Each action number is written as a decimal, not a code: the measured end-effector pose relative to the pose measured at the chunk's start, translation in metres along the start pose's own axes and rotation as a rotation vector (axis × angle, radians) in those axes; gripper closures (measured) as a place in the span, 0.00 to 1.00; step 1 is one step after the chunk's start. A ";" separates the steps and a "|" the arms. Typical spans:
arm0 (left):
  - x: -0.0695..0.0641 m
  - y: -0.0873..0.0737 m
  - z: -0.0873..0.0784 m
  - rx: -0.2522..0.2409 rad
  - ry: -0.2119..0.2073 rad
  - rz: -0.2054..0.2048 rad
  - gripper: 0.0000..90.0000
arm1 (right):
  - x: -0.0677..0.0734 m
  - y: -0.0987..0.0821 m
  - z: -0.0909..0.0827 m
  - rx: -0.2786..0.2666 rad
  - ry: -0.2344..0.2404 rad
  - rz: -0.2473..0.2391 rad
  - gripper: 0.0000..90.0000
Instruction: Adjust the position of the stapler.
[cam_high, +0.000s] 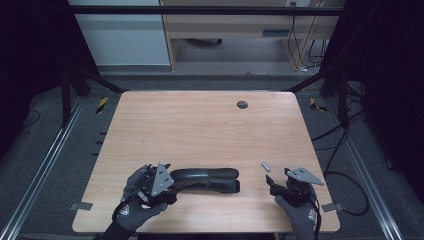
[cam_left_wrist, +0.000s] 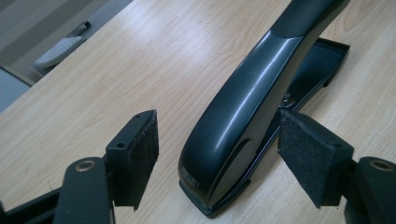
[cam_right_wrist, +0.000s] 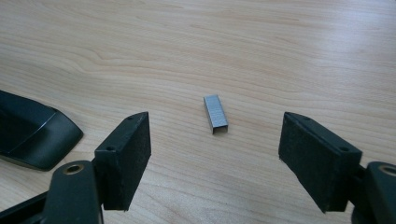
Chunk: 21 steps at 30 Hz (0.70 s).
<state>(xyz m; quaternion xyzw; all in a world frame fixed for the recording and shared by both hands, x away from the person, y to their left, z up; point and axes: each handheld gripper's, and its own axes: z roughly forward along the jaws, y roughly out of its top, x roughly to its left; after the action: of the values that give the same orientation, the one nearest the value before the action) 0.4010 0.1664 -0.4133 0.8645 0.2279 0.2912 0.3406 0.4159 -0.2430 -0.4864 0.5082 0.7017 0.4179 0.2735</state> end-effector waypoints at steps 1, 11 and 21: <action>-0.002 0.001 0.001 0.002 -0.001 0.011 0.31 | 0.000 0.000 0.000 0.000 -0.002 0.000 0.29; -0.017 0.013 0.008 0.042 0.004 0.124 0.31 | 0.000 0.000 0.000 -0.001 -0.002 -0.010 0.33; -0.031 0.025 0.013 0.054 0.030 0.208 0.31 | 0.001 -0.001 -0.001 0.008 0.007 -0.015 0.39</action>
<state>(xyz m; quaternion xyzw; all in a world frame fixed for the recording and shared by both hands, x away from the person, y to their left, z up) 0.3914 0.1252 -0.4134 0.8880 0.1498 0.3314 0.2815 0.4146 -0.2420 -0.4866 0.5024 0.7082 0.4148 0.2721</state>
